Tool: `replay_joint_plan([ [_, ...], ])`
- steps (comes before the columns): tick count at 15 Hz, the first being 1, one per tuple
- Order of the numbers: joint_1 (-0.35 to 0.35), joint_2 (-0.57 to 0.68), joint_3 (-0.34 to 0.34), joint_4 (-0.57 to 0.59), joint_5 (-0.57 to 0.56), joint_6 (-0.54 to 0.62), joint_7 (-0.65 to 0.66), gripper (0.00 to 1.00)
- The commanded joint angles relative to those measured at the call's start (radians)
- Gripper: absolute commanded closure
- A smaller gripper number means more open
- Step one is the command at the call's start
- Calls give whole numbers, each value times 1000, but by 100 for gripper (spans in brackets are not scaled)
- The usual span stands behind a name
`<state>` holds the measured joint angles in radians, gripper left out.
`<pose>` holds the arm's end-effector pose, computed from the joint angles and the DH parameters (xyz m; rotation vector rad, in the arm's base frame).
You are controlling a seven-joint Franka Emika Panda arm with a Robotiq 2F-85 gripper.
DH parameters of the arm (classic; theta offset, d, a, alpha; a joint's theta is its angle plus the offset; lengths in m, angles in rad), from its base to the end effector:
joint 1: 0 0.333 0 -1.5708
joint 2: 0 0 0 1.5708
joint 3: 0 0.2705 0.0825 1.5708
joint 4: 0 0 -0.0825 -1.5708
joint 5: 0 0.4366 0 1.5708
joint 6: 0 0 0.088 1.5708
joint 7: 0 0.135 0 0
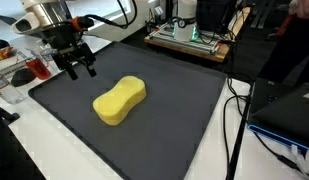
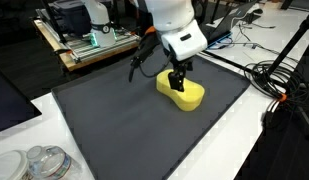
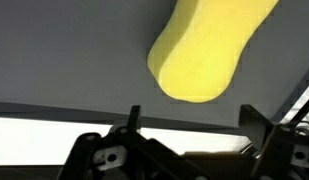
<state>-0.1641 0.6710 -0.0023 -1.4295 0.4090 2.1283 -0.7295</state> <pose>0.7400 -0.0967 0.2165 -2.7859 -0.4924 -0.2507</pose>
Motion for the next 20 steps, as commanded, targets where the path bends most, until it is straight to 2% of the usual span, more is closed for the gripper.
replay_joint_plan([
  [1,-17,90,44,194,-120,-139,-13,0],
  [9,4,142,122,365,-229,-234,-270,0],
  [12,25,139,142,371,-249,-234,-383,0],
  [16,88,135,132,365,-330,-227,-481,0],
  [20,135,121,142,341,-350,-250,-467,0],
])
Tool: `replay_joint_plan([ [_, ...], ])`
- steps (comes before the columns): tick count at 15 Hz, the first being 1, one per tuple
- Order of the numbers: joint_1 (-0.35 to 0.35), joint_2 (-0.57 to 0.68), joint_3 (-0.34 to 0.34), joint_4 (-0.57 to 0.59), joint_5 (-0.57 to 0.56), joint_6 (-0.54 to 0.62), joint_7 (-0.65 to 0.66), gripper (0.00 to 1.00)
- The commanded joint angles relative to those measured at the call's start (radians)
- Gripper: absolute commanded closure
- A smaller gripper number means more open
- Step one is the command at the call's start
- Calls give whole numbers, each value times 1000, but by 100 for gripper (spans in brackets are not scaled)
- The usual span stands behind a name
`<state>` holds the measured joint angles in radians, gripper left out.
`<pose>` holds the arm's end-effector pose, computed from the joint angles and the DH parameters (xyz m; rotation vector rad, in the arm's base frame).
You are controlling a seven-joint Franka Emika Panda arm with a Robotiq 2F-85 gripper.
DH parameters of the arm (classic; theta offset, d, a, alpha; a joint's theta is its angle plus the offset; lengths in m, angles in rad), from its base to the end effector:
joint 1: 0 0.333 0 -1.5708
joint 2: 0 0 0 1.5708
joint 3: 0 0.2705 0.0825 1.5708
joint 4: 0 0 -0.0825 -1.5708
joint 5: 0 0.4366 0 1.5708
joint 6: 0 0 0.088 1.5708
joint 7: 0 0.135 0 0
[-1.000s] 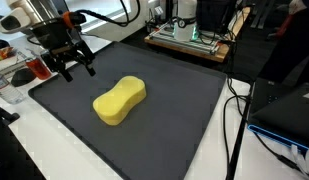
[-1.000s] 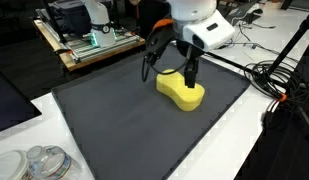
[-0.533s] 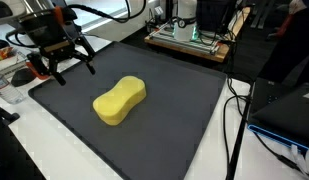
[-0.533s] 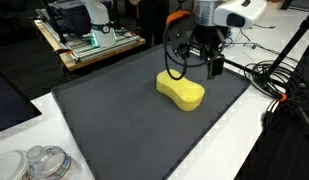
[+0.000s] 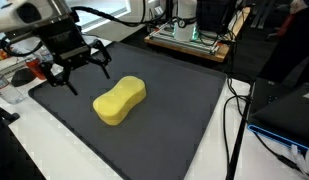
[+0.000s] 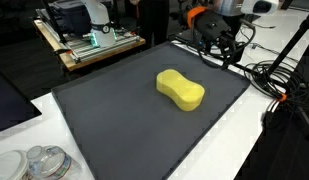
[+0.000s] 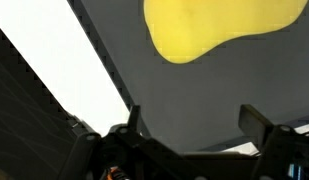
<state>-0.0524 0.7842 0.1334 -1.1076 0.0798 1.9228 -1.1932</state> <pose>0.7810 0.0459 0.2793 -2.4799 -1.7105 -0.1826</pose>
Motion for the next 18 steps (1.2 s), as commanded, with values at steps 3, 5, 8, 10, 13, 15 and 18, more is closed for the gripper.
replay_joint_plan([
  [3,74,-26,-13,-23,-26,-71,117,0],
  [5,112,-50,-32,-54,-51,-66,244,0],
  [8,169,-89,-59,-113,-126,-28,430,0],
  [10,197,-117,-69,-155,-175,-26,555,0],
  [13,220,-164,-76,-234,-233,-32,741,0],
  [15,226,-197,-80,-301,-265,-11,861,0],
  [18,221,-238,-84,-404,-282,24,1009,0],
])
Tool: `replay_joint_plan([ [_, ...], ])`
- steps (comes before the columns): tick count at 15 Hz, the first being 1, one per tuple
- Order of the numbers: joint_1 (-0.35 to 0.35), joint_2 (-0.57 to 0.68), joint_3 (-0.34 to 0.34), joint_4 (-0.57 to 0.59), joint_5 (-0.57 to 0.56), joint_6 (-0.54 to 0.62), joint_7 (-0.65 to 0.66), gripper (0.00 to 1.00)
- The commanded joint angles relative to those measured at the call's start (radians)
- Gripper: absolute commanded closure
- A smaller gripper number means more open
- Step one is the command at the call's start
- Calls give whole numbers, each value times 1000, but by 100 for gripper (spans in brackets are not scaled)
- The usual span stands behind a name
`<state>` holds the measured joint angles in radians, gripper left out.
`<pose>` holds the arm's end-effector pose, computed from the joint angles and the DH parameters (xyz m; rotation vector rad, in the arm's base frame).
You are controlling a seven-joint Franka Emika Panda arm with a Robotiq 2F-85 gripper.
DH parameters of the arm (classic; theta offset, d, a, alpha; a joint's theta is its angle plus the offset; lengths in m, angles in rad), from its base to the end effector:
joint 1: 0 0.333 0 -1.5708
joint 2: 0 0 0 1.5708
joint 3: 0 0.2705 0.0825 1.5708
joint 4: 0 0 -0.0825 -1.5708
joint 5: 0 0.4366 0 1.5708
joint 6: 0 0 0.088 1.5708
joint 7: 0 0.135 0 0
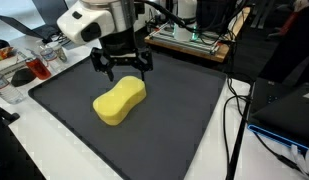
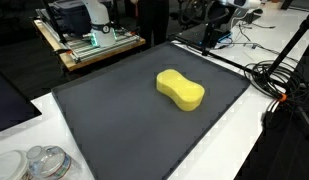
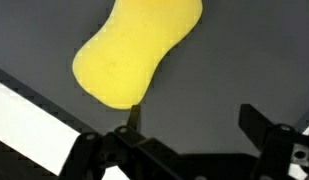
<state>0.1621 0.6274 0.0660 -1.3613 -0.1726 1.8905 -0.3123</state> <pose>0.7192 0.1427 0.2603 2.8888 0.8809 -0.1535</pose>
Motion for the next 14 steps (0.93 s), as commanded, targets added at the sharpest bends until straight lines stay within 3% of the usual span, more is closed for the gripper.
replay_joint_plan([
  [1,12,-94,-25,-193,-51,91,169,0],
  [10,-44,-135,-36,-539,5,539,379,0],
  [14,6,-115,-107,-619,-83,698,474,0],
])
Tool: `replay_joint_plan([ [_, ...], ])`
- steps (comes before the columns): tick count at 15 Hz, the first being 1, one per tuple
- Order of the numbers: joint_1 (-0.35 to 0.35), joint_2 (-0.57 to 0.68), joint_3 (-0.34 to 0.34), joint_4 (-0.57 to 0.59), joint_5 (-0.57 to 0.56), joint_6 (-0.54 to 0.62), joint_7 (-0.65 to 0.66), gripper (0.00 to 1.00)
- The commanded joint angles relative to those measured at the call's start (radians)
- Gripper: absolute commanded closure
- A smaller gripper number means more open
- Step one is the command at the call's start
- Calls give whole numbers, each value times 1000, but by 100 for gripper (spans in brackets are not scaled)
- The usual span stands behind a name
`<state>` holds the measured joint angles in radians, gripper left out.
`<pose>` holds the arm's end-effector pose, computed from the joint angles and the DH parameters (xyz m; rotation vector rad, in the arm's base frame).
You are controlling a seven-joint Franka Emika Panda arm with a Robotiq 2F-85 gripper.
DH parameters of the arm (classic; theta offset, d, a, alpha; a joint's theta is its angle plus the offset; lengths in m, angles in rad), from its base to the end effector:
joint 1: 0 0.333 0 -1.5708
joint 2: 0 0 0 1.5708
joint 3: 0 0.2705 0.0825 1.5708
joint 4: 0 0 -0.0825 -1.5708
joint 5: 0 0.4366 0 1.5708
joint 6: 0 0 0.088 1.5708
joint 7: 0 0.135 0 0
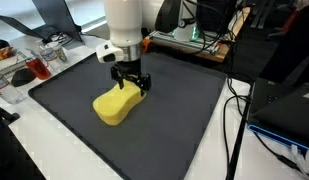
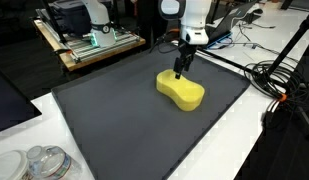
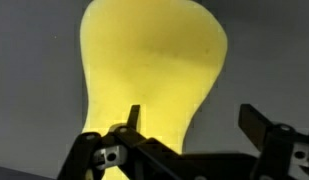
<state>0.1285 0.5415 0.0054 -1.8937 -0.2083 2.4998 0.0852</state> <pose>0.6474 0.0852 0.1148 3.0032 0.3178 0.1180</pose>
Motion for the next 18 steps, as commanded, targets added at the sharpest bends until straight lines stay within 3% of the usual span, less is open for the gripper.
replay_joint_plan([
  [1,56,-21,-62,-97,-63,101,95,0],
  [2,70,-16,-74,-107,-76,108,110,7],
  [3,88,-12,-89,-115,-95,112,129,26],
  [5,121,-10,-116,-122,-135,112,164,32],
  [10,157,-14,-152,-124,-197,95,214,65],
  [15,157,-23,-143,-127,-202,76,211,95],
  [18,142,-58,-141,-140,-193,53,196,100],
])
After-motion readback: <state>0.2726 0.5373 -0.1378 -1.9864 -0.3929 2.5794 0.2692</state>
